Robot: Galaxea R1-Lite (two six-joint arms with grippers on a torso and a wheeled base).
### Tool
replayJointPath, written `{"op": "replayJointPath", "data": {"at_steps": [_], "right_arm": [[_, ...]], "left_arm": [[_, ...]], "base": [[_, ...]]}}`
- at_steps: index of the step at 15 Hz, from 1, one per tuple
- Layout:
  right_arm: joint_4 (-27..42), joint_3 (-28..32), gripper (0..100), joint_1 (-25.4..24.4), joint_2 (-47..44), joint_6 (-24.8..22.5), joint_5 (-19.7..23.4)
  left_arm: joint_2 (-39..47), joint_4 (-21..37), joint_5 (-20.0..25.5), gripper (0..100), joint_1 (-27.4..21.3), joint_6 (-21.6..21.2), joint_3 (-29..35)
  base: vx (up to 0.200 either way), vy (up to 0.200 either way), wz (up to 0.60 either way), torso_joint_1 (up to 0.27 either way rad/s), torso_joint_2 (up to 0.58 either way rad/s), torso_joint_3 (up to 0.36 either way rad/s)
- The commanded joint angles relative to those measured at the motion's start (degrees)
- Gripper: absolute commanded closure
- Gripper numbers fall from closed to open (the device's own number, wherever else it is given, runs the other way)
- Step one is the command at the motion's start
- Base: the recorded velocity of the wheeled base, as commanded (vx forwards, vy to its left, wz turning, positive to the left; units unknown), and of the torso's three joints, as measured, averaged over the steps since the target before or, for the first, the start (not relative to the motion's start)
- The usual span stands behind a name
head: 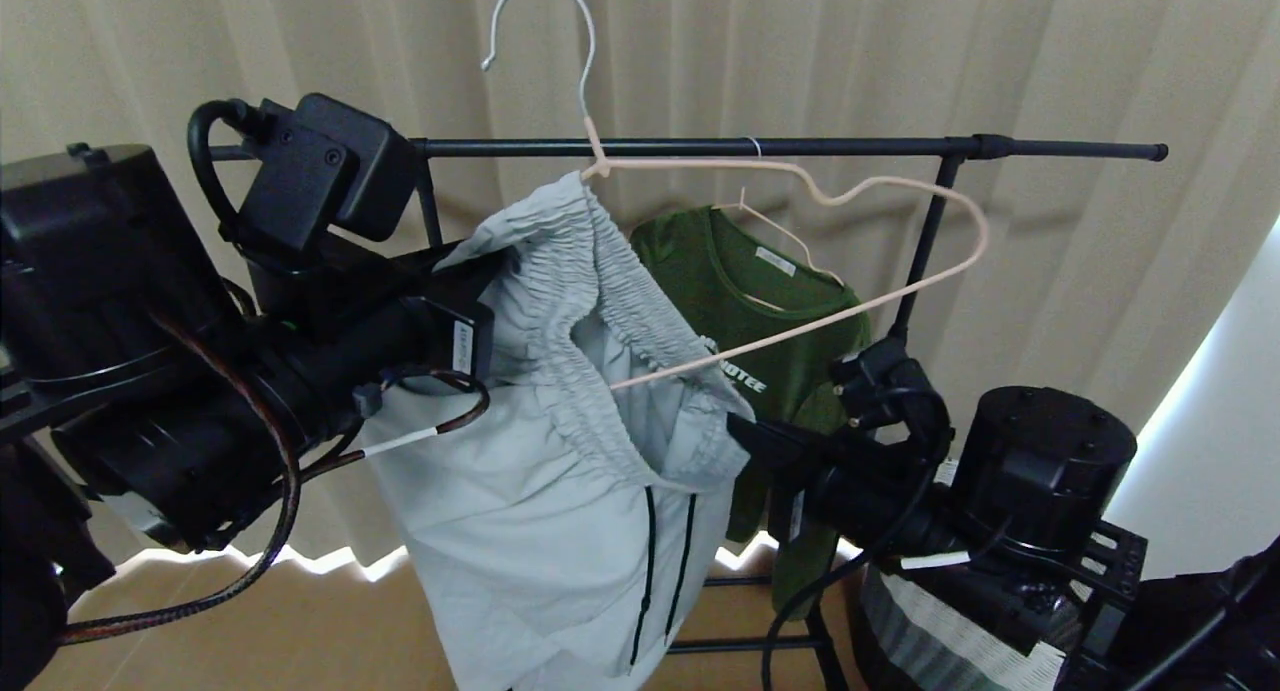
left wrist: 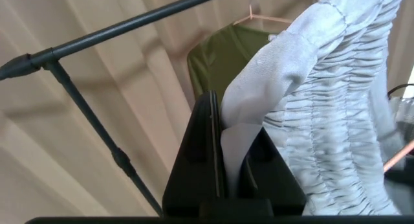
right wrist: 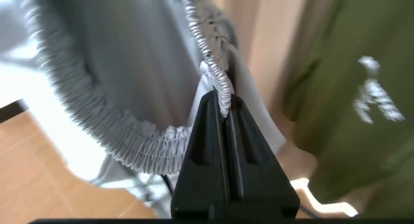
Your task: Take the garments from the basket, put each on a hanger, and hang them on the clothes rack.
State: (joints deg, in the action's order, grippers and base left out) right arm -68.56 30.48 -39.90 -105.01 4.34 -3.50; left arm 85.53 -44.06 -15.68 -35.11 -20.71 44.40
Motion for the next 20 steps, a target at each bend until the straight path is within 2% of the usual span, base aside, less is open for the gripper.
{"op": "replayJointPath", "data": {"at_steps": [1, 2, 6, 10, 14, 16, 20], "right_arm": [[0.0, -1.0, 100, 3.0, 2.9, 0.0, -0.3], [0.1, -2.2, 100, 4.7, 4.1, 0.0, -0.3], [0.0, -3.1, 100, 8.7, 5.6, 0.1, -0.2], [0.0, -2.6, 100, 10.5, 5.6, 0.1, -0.1], [0.0, -2.2, 100, 10.5, 5.3, 0.0, 0.0], [0.1, -2.1, 100, 10.5, 5.3, 0.0, 0.1], [0.3, -0.9, 100, 10.5, 4.1, 0.0, 0.2]], "left_arm": [[0.3, -0.2, -0.1, 100, 2.9, -2.1, -1.4], [0.4, -2.0, 0.1, 100, 5.3, -5.0, -2.2], [3.3, -9.3, 0.2, 100, 9.3, -10.9, -3.5], [6.0, -16.2, 0.3, 100, 13.0, -16.7, -7.5], [8.3, -19.6, 3.2, 100, 13.8, -20.7, -11.8], [9.8, -19.9, 4.8, 100, 16.3, -23.8, -13.1], [10.0, -20.9, 9.3, 100, 16.6, -24.4, -13.4]], "base": [[0.0, 0.0, 0.0, 0.0, 0.0, 0.0], [0.0, 0.0, 0.0, 0.0, 0.0, 0.0], [0.0, 0.0, 0.0, 0.0, 0.0, 0.0], [0.0, 0.0, 0.0, 0.0, 0.0, 0.0], [0.0, 0.0, 0.0, 0.0, 0.0, 0.0], [0.0, 0.0, 0.0, 0.0, 0.0, 0.0], [0.0, 0.0, 0.0, 0.0, 0.0, 0.0]]}}
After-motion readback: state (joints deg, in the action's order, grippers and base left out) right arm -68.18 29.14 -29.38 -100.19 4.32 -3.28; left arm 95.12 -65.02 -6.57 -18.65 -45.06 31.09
